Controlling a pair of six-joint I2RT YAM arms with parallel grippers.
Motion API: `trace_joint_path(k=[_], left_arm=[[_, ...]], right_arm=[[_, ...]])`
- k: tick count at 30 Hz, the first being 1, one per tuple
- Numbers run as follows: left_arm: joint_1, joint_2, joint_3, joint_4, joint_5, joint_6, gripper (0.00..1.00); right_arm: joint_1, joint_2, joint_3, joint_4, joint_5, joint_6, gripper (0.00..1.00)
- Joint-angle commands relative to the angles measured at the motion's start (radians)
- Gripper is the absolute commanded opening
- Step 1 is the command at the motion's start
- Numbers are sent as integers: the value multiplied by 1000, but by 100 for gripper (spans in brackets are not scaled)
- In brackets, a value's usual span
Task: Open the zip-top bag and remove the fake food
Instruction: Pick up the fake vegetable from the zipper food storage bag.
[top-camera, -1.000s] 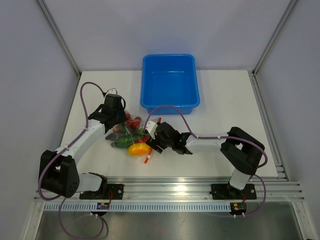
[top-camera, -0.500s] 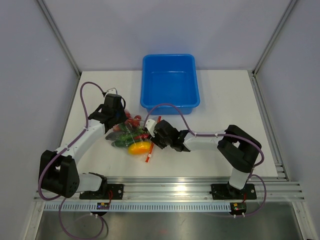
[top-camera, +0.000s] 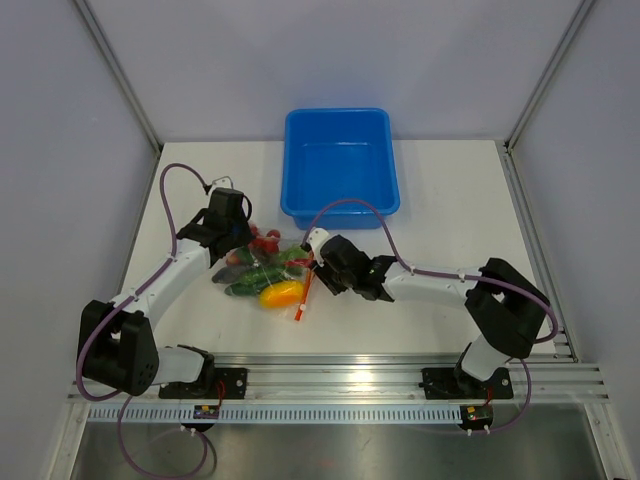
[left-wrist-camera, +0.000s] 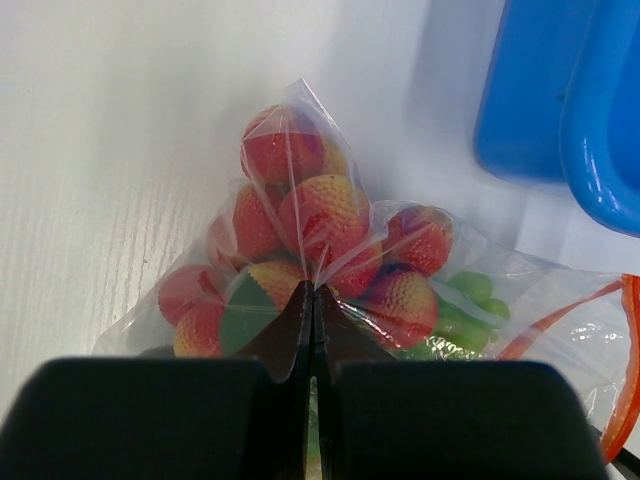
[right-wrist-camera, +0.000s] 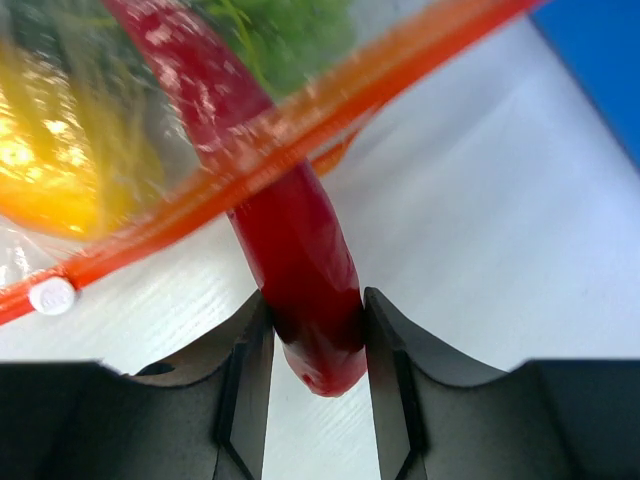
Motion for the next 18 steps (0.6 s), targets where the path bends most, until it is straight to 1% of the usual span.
trace_joint_path(k=[1,3,6,9,14,18], left_arm=[[3,-21,3,13,-38,-6,0],[3,-19,4,11,-45,-9,0],[3,-16,7,4,-53,-11,0],[3,-12,9,4,-55,-11,0],[3,-7,12,1,-56,-12,0],[3,-6,10,-1,-55,-9,0]], right_arm=[[-26,-27,38,-133,37,108,30],[-43,-33,49,-171,43,140,29],[-68,-45,49,-182,54,184,28],[-83,-48,64,-211,117,257,20],[-96,-57,77,-237,178,329,19],[-97,-113,69,-245,259,375,19]])
